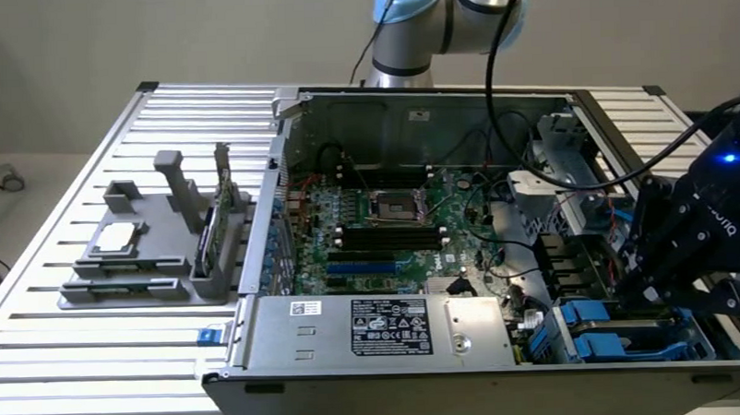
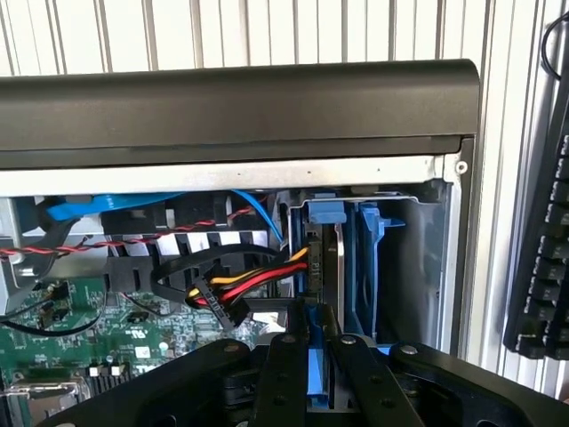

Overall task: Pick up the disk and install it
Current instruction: 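Insert the second disk wire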

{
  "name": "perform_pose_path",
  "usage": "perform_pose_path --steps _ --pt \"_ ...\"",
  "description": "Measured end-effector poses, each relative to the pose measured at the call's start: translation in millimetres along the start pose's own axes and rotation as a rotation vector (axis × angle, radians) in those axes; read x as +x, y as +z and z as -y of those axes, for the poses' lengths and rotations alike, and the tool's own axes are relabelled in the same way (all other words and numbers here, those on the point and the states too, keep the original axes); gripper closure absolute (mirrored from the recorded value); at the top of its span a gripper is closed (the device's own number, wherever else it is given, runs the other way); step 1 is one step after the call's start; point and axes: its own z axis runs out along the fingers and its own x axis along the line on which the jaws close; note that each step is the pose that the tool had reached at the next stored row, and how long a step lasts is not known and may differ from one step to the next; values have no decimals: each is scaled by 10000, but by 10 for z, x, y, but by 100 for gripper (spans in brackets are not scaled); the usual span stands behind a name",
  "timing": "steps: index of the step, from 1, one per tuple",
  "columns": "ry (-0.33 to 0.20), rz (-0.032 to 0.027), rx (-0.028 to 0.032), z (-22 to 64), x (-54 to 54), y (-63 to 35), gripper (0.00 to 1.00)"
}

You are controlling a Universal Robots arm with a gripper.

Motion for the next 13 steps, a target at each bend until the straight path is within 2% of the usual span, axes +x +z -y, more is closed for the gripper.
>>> perform_pose_path --steps 4,8,13 --pt "-50 -131 -69 7 -40 0 83" --pt "-91 -301 -129 21 -97 3 83" --pt "-109 -416 -169 80 -134 8 83"
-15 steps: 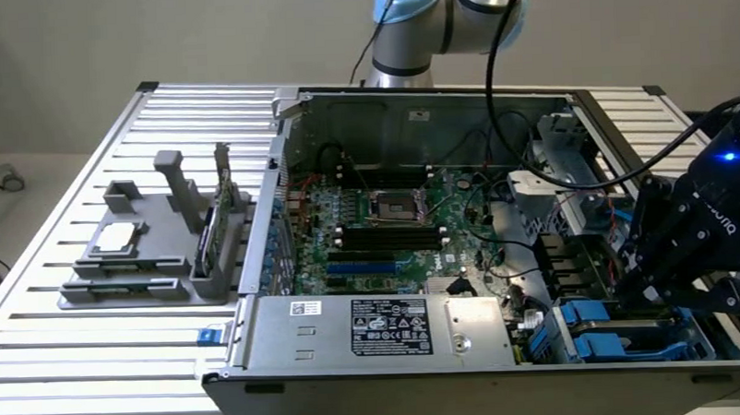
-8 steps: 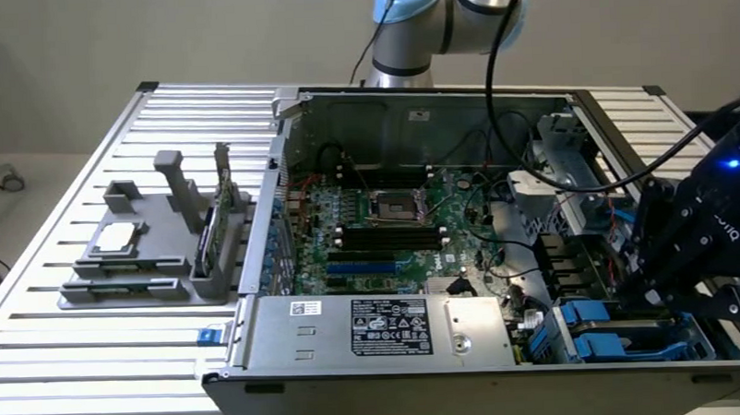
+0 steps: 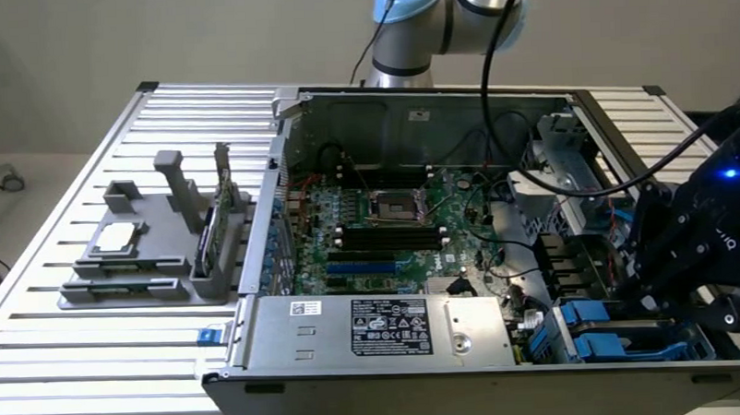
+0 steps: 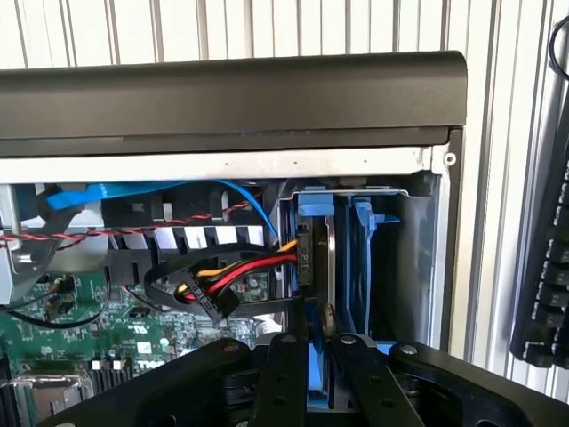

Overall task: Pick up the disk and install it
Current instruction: 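Insert the second disk wire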

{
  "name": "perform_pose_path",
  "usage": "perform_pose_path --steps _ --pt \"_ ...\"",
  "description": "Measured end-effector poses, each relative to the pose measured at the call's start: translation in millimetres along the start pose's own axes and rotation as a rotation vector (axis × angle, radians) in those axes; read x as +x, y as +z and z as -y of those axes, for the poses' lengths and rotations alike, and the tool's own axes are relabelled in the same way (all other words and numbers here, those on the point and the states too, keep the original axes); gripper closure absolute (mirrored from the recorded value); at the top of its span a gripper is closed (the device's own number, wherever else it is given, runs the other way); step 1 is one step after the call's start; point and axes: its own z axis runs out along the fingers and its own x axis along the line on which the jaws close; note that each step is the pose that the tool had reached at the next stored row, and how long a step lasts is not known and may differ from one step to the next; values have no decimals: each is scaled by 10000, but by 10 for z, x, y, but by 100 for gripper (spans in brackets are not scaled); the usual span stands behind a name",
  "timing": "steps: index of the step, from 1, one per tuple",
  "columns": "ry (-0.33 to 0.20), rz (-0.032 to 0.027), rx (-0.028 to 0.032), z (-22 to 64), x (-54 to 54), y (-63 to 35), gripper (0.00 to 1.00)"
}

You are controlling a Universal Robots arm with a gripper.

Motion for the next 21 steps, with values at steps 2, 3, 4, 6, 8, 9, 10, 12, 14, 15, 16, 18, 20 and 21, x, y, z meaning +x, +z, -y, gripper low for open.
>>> perform_pose_path --steps 2,3,4,6,8,9,10,12,14,15,16,18,20,21 --pt "-8 -62 -3 6 -13 0 83" --pt "-13 -103 -3 6 -19 0 83" --pt "-18 -142 -2 6 -24 0 83" --pt "-25 -224 1 6 -33 0 83" --pt "-36 -305 5 6 -40 -1 83" --pt "-41 -342 7 5 -41 -1 83" --pt "-46 -377 8 5 -43 -1 83" --pt "-59 -450 11 -2 -46 -2 83" --pt "-67 -518 14 -15 -50 -3 83" --pt "-70 -549 16 -21 -53 -3 83" --pt "-73 -577 17 -27 -56 -5 83" --pt "-79 -636 19 -39 -66 -6 83" --pt "-86 -701 21 -47 -82 -7 83" --pt "-87 -730 23 -48 -93 -7 83"
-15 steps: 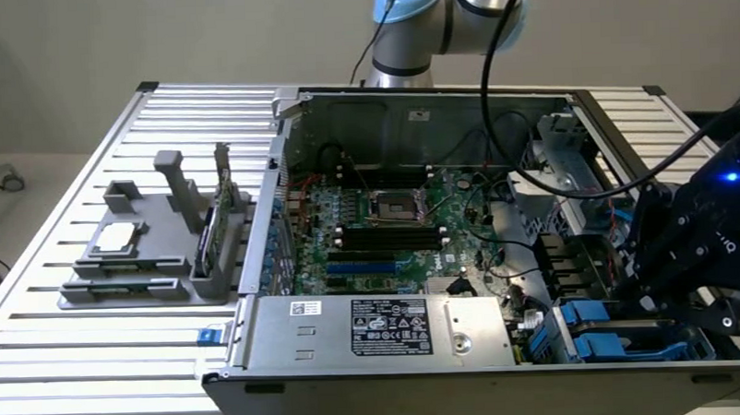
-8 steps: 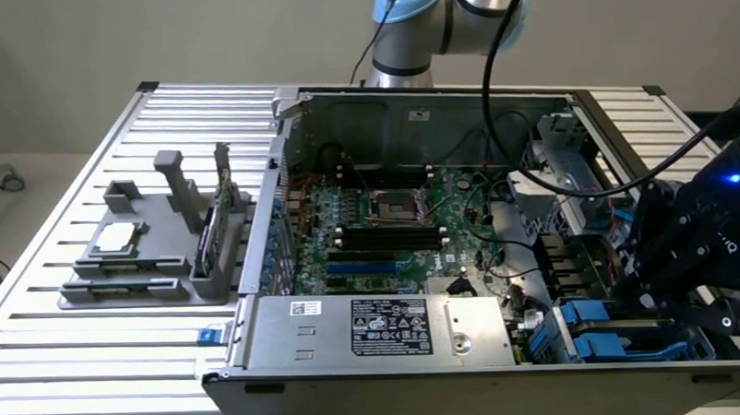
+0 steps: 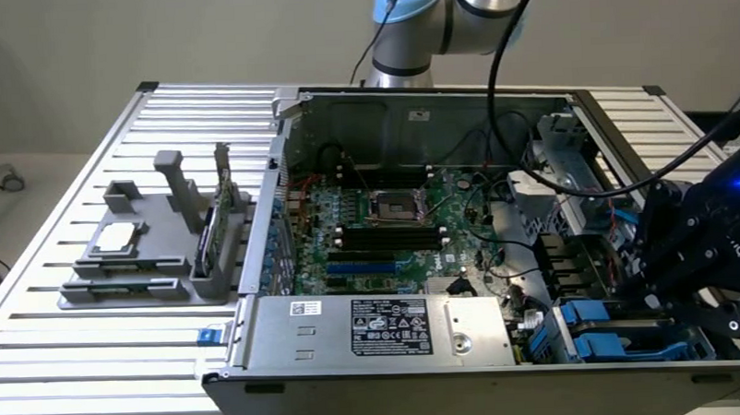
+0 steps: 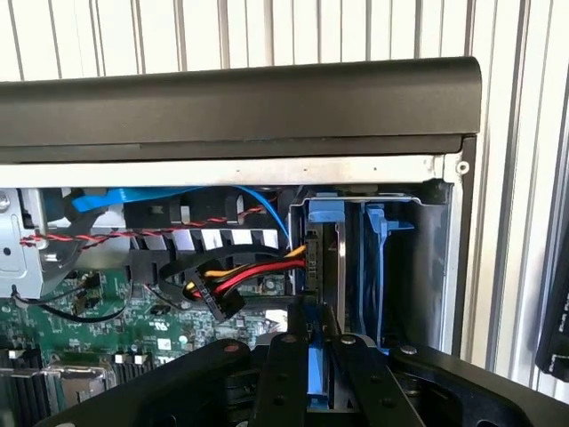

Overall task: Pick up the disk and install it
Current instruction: 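Insert the second disk wire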

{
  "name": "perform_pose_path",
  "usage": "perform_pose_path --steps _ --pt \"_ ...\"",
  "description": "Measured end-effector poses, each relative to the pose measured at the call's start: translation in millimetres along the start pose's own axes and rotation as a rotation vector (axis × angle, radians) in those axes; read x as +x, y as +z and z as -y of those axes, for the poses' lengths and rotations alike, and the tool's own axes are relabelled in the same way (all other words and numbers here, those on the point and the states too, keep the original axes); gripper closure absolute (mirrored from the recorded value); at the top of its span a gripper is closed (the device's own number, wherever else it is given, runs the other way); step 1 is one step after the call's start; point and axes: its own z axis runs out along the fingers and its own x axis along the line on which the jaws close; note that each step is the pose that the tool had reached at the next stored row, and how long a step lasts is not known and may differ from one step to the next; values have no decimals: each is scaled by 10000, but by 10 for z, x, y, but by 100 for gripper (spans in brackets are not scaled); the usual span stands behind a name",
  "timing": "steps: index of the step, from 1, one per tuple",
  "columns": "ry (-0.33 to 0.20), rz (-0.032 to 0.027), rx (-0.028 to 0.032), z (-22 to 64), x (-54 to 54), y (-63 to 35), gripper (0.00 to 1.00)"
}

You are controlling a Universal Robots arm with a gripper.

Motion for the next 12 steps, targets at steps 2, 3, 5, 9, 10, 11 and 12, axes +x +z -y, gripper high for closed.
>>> perform_pose_path --steps 2,3,5,9,10,11,12 --pt "-6 -48 2 -2 -26 -3 83" --pt "-9 -70 3 -3 -38 -5 83" --pt "-15 -113 5 -4 -55 -7 83" --pt "-18 -161 7 -4 -65 -6 83" --pt "-19 -171 7 -4 -66 -6 83" --pt "-21 -180 8 -4 -66 -4 83" --pt "-22 -188 8 -4 -66 -3 83"
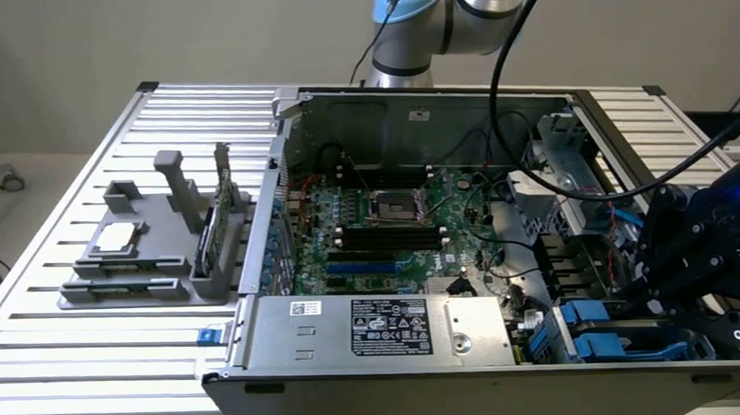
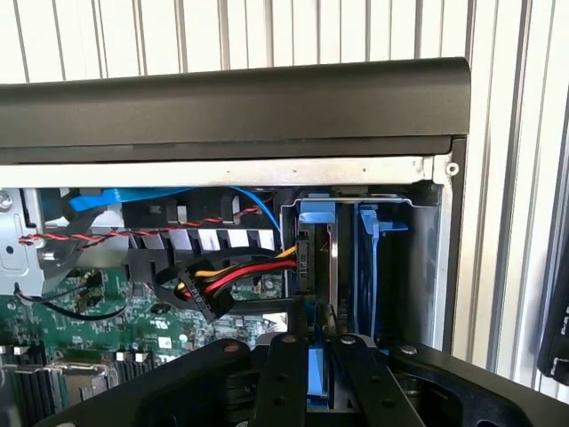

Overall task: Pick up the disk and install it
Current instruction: 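Insert the second disk wire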

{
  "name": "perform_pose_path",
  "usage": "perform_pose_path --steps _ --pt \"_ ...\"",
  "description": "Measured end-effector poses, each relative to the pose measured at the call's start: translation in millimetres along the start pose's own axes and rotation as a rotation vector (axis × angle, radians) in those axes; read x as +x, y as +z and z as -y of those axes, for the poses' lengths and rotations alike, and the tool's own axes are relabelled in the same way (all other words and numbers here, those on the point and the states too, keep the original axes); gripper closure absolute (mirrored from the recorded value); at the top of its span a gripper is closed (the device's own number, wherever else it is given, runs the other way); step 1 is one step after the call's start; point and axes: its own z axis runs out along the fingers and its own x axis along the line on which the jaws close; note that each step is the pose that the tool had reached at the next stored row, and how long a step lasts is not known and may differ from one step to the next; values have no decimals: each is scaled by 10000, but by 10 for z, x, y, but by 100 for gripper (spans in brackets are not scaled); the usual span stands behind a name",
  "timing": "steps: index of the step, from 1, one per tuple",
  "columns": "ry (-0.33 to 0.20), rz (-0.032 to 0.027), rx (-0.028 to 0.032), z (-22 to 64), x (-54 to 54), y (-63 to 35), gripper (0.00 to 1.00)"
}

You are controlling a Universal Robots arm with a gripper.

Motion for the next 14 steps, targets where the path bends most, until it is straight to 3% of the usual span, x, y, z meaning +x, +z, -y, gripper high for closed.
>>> perform_pose_path --steps 14 --pt "-10 -57 3 -3 -5 33 83"
